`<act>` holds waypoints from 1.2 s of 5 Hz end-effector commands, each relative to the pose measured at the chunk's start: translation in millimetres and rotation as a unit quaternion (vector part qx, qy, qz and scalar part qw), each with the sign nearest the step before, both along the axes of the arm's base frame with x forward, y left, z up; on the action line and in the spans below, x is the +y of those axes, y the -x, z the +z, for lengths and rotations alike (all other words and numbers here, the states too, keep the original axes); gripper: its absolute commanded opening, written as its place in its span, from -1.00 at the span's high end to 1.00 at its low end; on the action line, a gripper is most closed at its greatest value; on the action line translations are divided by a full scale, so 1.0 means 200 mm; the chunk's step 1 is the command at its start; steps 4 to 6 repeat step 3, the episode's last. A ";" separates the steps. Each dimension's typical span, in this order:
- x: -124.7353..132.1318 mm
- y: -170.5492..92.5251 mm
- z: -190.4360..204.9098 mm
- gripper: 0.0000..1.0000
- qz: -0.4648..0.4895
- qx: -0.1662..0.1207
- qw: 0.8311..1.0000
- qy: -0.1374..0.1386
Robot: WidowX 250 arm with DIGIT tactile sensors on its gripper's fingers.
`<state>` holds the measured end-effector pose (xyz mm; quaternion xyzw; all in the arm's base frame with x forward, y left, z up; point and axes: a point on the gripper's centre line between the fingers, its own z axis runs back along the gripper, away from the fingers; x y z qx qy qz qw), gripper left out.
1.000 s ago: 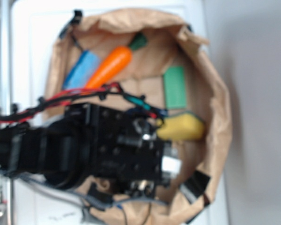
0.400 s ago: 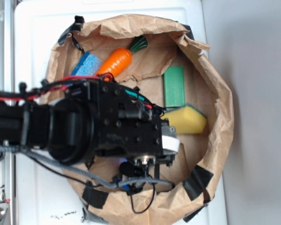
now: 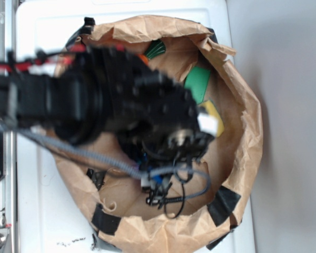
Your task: Grab the blue rope.
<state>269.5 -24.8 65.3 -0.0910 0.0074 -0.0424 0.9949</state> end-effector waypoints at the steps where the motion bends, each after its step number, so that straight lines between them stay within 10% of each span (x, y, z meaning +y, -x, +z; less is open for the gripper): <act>1: 0.19 -0.07 0.46 1.00 0.130 -0.014 0.990 -0.054; 3: 0.13 -0.02 0.59 1.00 0.180 -0.054 0.972 -0.143; 6: 0.13 -0.02 0.59 1.00 0.180 -0.054 0.972 -0.143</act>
